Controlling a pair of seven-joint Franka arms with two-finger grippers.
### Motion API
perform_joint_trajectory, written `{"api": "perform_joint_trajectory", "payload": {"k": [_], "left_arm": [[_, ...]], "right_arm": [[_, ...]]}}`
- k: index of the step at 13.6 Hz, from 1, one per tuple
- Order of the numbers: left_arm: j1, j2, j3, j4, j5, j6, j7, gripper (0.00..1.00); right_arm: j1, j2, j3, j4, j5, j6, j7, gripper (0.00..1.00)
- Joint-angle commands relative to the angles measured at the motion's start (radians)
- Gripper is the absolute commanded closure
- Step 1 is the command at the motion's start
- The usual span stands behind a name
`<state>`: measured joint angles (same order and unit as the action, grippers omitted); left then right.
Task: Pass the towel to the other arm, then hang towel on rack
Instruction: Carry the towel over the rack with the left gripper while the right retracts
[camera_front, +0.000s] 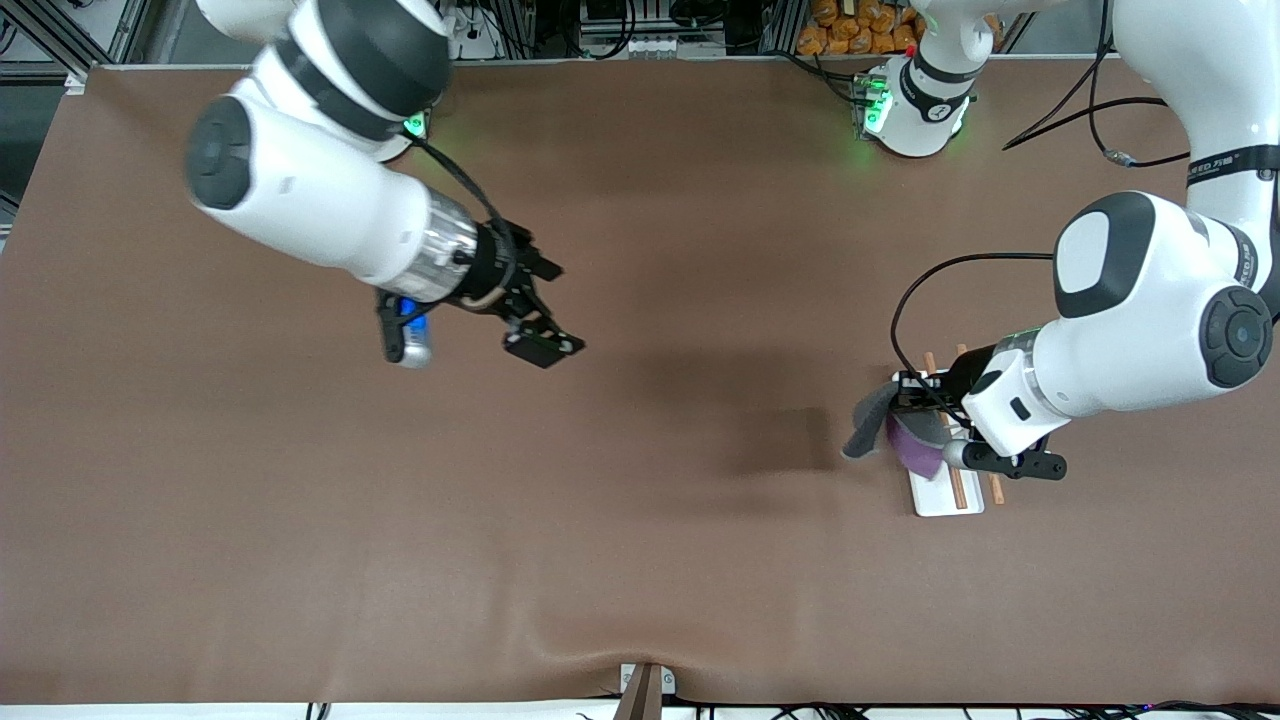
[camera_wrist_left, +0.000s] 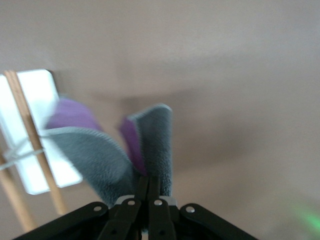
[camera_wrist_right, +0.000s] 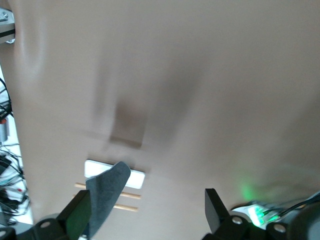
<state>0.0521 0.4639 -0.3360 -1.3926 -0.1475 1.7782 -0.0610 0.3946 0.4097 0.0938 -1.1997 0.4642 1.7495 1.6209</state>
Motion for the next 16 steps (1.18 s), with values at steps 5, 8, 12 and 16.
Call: {"api": "perform_joint_trajectory", "payload": {"k": [5, 8, 12, 16], "left_arm": [[0.003, 0.004, 0.0, -0.017, 0.177, 0.032, 0.177, 1.0], [0.012, 0.004, 0.002, -0.042, 0.18, 0.037, 0.198, 1.0], [0.041, -0.001, 0.003, -0.062, 0.184, 0.035, 0.219, 1.0], [0.098, -0.008, 0.002, -0.063, 0.184, 0.001, 0.244, 1.0]], "right_arm": [[-0.158, -0.072, 0.011, -0.014, -0.117, -0.238, -0.475, 0.0], [-0.25, -0.094, 0.011, -0.014, -0.191, -0.361, -0.817, 0.0], [-0.344, -0.111, 0.011, -0.014, -0.363, -0.427, -1.261, 0.0], [-0.448, -0.134, 0.011, -0.027, -0.47, -0.442, -1.603, 0.0]]}}
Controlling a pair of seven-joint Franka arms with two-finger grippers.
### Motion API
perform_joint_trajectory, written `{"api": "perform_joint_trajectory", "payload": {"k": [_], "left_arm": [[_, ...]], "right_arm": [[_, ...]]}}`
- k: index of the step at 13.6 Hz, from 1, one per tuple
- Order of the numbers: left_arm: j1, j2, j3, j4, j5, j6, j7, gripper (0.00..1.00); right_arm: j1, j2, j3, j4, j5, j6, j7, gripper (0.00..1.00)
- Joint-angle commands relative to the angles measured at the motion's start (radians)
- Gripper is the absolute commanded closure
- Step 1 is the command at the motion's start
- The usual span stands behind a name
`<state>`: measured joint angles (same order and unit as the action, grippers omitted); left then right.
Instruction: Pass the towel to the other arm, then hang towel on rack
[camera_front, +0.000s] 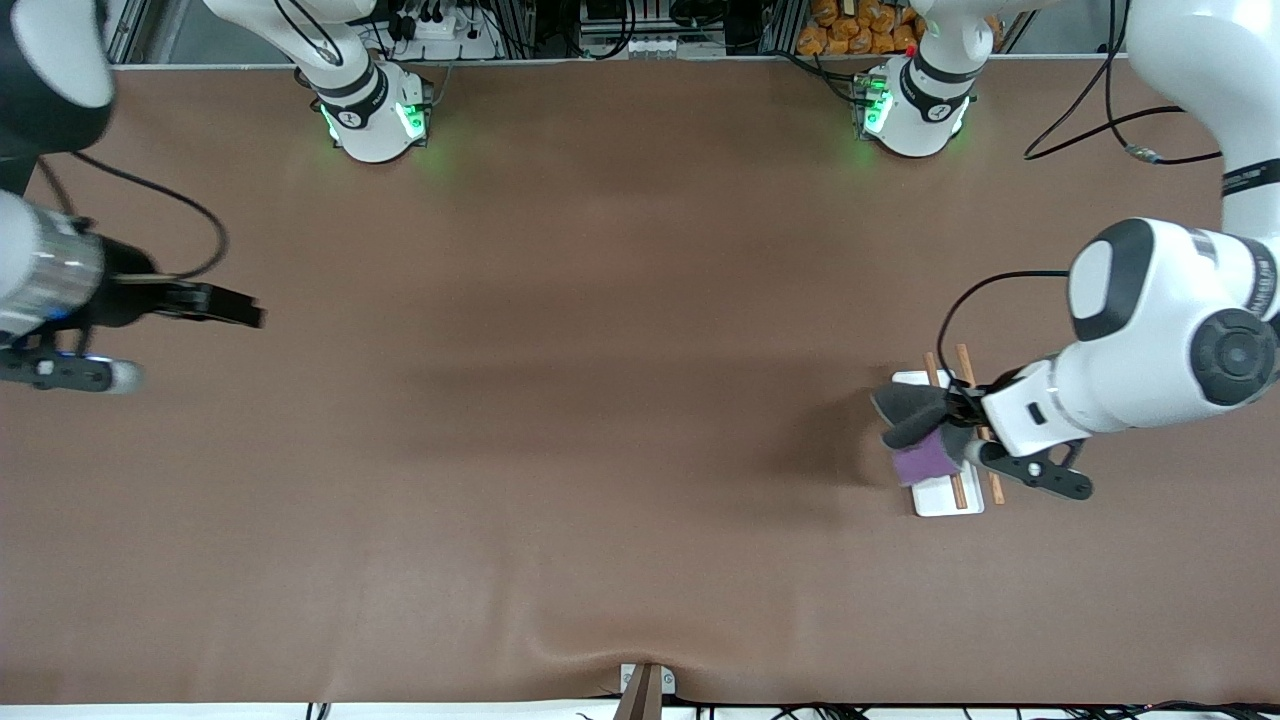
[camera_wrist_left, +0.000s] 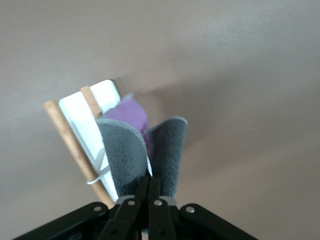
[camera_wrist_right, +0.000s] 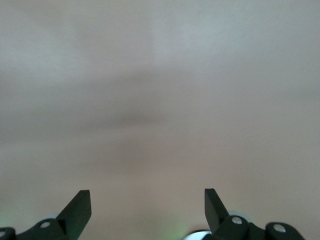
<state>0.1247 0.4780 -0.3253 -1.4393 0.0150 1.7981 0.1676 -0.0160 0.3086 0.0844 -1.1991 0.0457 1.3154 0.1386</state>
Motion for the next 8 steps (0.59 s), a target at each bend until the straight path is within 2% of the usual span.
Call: {"api": "perform_joint_trajectory", "payload": {"k": [1, 4, 6, 8], "left_arm": [[0.038, -0.022, -0.009, -0.018, 0.022, -0.029, 0.016, 1.0], [0.082, -0.018, -0.011, -0.035, 0.011, -0.037, 0.058, 1.0], [0.093, -0.018, -0.011, -0.044, 0.008, -0.037, 0.059, 1.0], [0.104, -0.018, -0.011, -0.047, 0.008, -0.04, 0.059, 1.0]], "right_arm": [[-0.054, -0.048, 0.021, -0.046, -0.058, -0.008, -0.141, 0.0], [-0.065, -0.129, 0.02, -0.091, -0.059, -0.013, -0.139, 0.0], [-0.074, -0.245, 0.02, -0.265, -0.059, 0.048, -0.137, 0.0], [-0.088, -0.356, 0.021, -0.483, -0.058, 0.196, -0.145, 0.0]]}}
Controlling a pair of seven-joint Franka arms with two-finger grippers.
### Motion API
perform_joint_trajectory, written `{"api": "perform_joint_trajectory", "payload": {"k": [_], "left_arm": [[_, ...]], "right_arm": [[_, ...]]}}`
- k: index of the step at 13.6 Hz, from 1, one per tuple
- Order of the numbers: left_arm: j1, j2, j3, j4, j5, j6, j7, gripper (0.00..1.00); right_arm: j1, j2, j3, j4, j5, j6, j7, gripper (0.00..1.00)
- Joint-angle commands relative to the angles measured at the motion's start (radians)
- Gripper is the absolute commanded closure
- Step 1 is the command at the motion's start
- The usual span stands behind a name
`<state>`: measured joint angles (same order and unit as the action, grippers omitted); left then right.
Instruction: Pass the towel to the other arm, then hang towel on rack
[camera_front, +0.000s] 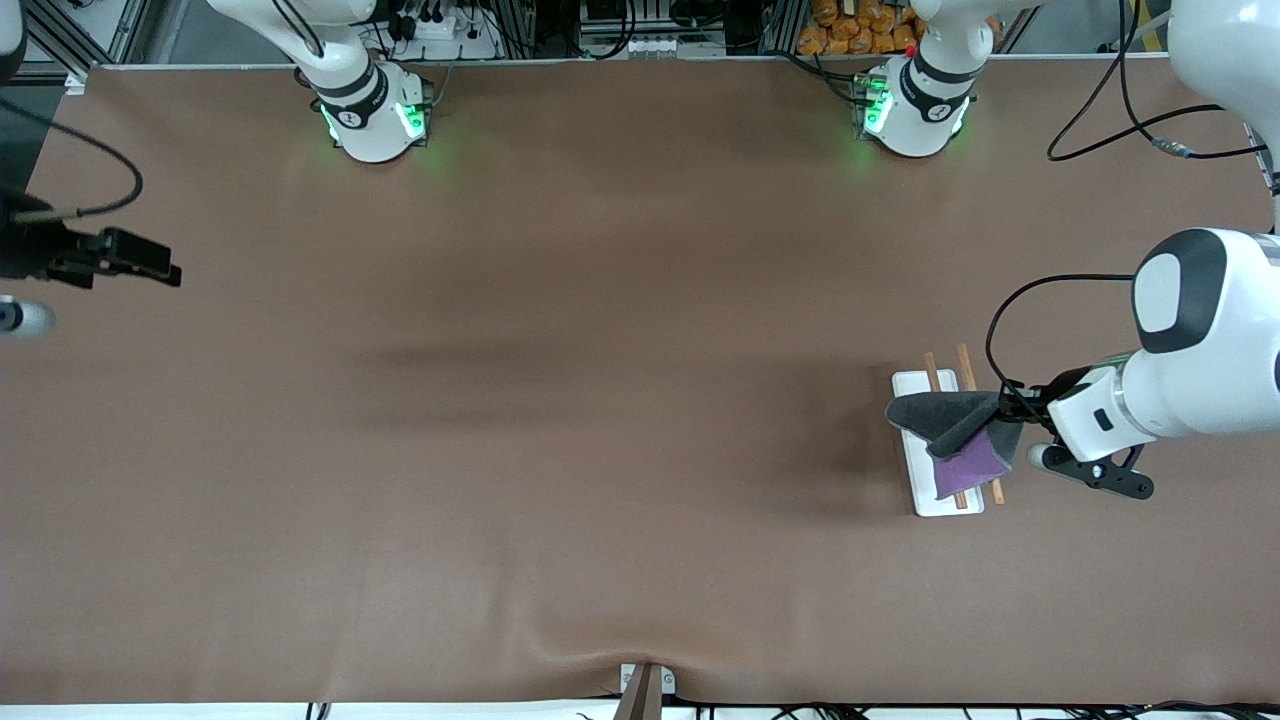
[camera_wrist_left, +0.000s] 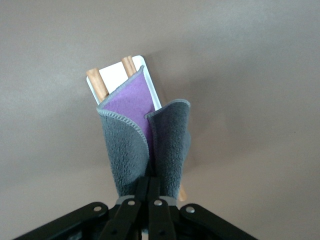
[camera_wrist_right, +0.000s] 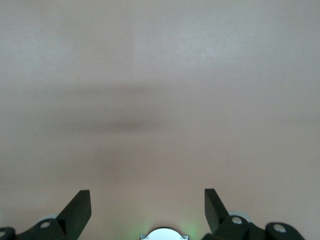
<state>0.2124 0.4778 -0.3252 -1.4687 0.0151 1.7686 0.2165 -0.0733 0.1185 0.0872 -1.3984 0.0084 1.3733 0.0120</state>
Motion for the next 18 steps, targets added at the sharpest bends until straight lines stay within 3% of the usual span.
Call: {"api": "perform_joint_trajectory", "payload": {"k": [1, 3, 6, 12, 16, 17, 18], "left_arm": [[0.03, -0.016, -0.011, -0.022, 0.008, -0.012, 0.012, 1.0], [0.05, -0.013, -0.011, -0.032, 0.006, -0.011, 0.035, 1.0], [0.073, -0.012, -0.011, -0.035, 0.006, -0.011, 0.041, 1.0], [0.13, 0.03, -0.011, -0.036, -0.052, -0.011, 0.043, 1.0], [0.133, 0.05, -0.009, -0.035, -0.063, -0.006, 0.046, 1.0], [0.137, 0.051, -0.009, -0.035, -0.063, -0.006, 0.046, 0.98], [0.143, 0.051, -0.009, -0.033, -0.064, -0.006, 0.046, 0.87]], "right_arm": [[-0.03, -0.212, 0.019, -0.347, -0.021, 0.17, -0.018, 0.0], [-0.029, -0.259, 0.019, -0.428, -0.019, 0.229, -0.018, 0.0], [-0.033, -0.25, 0.019, -0.422, -0.012, 0.312, -0.02, 0.0], [-0.074, -0.14, 0.017, -0.226, 0.004, 0.189, -0.024, 0.0], [-0.06, -0.14, 0.02, -0.202, 0.004, 0.187, -0.01, 0.0], [-0.051, -0.14, 0.022, -0.179, 0.002, 0.185, -0.012, 0.0], [-0.031, -0.138, 0.025, -0.166, -0.011, 0.185, -0.006, 0.0]]}}
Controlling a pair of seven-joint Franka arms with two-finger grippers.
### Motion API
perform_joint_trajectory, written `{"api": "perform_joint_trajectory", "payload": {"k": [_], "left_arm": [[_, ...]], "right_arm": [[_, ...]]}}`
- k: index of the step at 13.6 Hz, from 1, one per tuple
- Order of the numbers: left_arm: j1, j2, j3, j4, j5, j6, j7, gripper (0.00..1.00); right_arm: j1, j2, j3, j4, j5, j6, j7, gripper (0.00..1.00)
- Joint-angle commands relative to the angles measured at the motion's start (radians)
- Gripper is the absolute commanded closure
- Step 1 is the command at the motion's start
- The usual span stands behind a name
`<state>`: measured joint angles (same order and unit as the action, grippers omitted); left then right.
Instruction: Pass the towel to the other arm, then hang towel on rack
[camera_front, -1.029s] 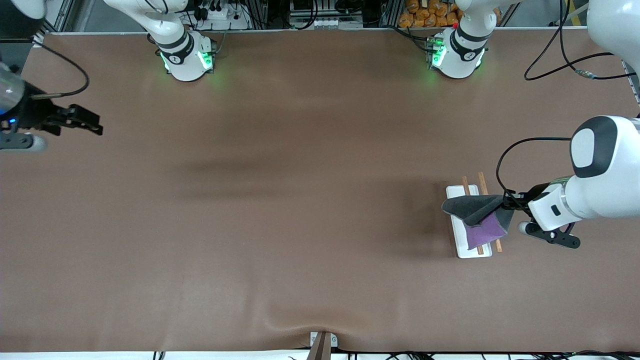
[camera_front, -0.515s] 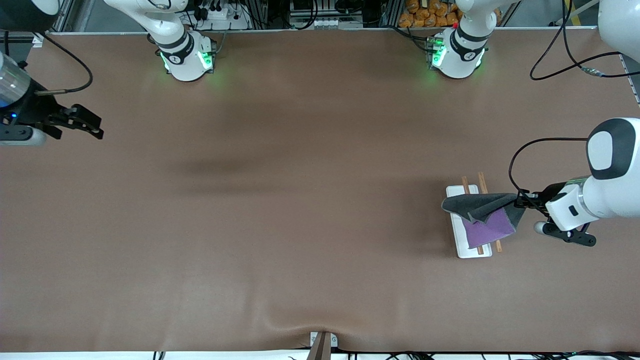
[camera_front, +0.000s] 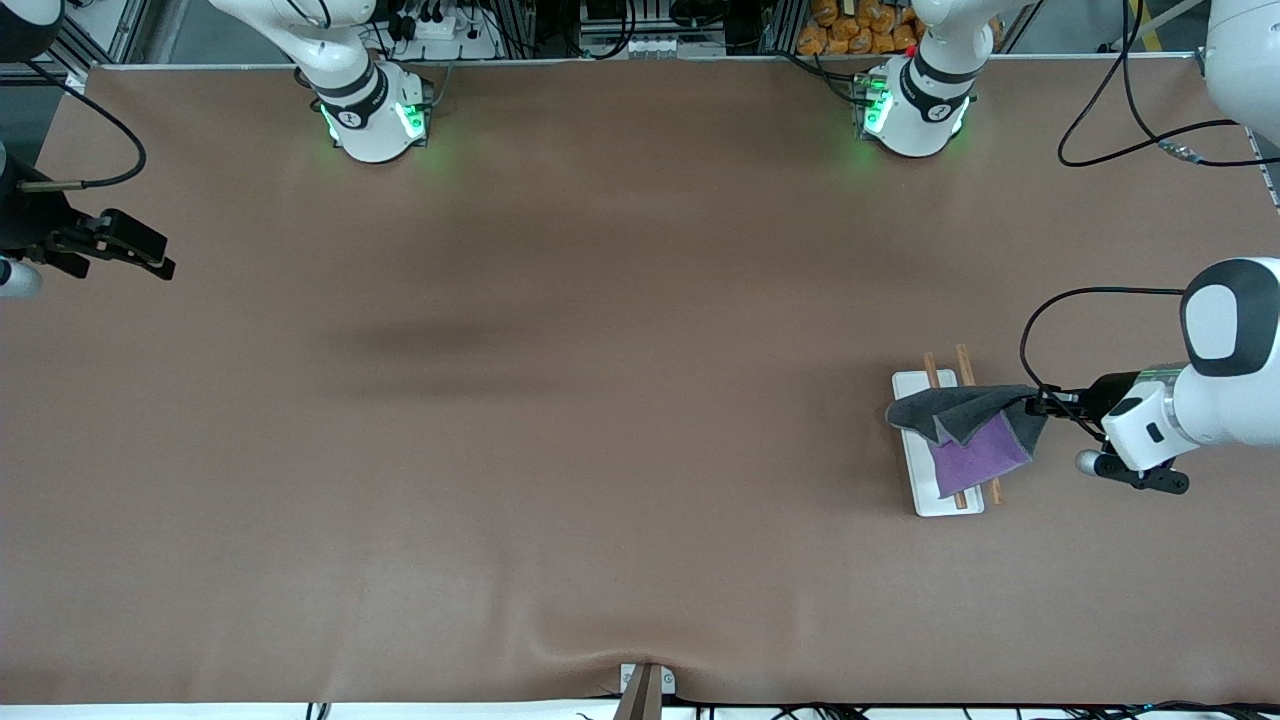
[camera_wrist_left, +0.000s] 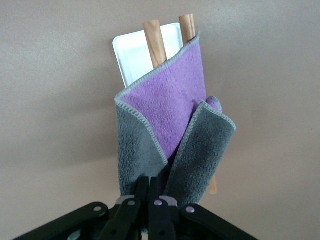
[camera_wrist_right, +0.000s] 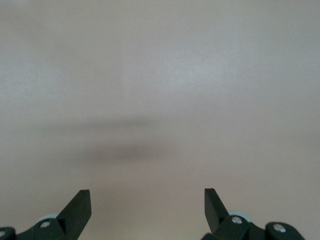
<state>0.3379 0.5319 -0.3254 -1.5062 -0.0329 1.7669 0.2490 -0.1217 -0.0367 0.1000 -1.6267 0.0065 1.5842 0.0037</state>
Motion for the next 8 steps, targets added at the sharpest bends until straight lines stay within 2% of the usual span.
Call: {"api": "perform_joint_trajectory", "payload": {"k": [1, 2, 3, 4, 8], "left_arm": [[0.026, -0.003, -0.009, 0.004, -0.018, -0.004, 0.015, 0.76], [0.035, -0.001, -0.009, 0.004, -0.019, -0.004, 0.015, 0.65], [0.044, 0.002, -0.009, 0.004, -0.019, -0.004, 0.018, 0.35], [0.047, 0.002, -0.009, 0.004, -0.019, 0.002, 0.041, 0.0], [0.067, -0.042, -0.007, 0.015, -0.009, -0.001, 0.101, 0.0]], "right_arm": [[0.025, 0.017, 0.012, 0.062, -0.011, -0.026, 0.019, 0.0], [0.027, 0.017, 0.012, 0.062, -0.01, -0.026, 0.03, 0.0], [0.028, 0.017, 0.012, 0.062, -0.01, -0.026, 0.032, 0.0], [0.028, 0.017, 0.012, 0.064, -0.01, -0.026, 0.032, 0.0], [0.022, 0.018, 0.012, 0.059, -0.008, -0.033, 0.03, 0.0]]}}
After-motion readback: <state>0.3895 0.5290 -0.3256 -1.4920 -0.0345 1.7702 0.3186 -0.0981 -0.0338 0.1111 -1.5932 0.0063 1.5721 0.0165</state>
